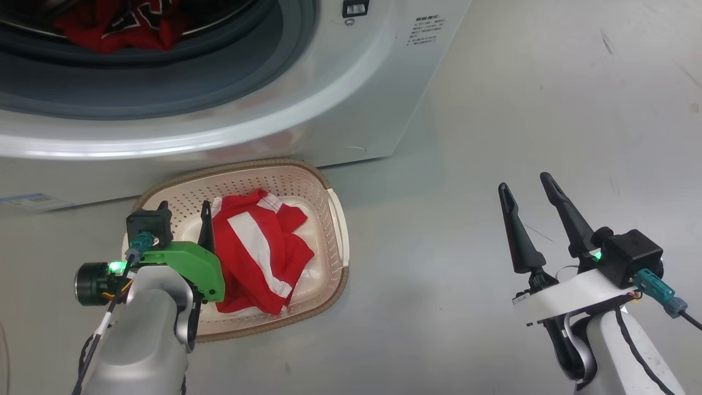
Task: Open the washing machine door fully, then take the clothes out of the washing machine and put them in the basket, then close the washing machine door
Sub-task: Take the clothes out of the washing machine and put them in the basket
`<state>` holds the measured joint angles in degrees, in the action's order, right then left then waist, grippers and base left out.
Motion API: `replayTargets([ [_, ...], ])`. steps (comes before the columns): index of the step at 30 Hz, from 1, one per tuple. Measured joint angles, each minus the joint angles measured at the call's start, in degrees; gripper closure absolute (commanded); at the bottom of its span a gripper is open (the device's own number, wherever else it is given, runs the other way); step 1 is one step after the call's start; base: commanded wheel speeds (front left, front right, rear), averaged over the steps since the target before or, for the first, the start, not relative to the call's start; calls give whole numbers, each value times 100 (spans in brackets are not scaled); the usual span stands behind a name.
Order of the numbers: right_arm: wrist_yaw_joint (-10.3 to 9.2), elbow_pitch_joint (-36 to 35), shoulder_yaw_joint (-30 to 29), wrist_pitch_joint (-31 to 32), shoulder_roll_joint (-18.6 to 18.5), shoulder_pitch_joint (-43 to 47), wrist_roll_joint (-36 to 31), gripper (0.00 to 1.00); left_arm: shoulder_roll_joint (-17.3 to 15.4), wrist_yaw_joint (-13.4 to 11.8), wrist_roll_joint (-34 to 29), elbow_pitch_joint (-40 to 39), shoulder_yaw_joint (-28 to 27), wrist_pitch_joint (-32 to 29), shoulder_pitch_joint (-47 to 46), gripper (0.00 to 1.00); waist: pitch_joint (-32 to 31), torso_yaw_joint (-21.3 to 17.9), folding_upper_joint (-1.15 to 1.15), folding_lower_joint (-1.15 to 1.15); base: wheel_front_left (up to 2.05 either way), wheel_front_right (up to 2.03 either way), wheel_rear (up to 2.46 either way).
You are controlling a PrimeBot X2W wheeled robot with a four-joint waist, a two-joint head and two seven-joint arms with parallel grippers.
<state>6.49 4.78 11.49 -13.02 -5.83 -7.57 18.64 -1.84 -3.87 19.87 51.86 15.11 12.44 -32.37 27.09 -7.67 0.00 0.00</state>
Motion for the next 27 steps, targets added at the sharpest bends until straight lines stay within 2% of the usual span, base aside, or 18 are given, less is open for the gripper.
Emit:
replayTargets([
  [4,0,73,-7,-25,-24,5,0,0,0,13,23,-142,2,183,28,0,-197,105,0,0,0,0,0],
  [16,-19,280,-143,-44,-107,281,-7,0,8,53,168,-888,162,200,553,0,-904,450,0,0,0,0,0],
  [27,-170,388,-215,-49,-107,656,-8,0,7,-112,-187,-2000,81,200,1145,0,-1635,772,0,0,0,0,0],
])
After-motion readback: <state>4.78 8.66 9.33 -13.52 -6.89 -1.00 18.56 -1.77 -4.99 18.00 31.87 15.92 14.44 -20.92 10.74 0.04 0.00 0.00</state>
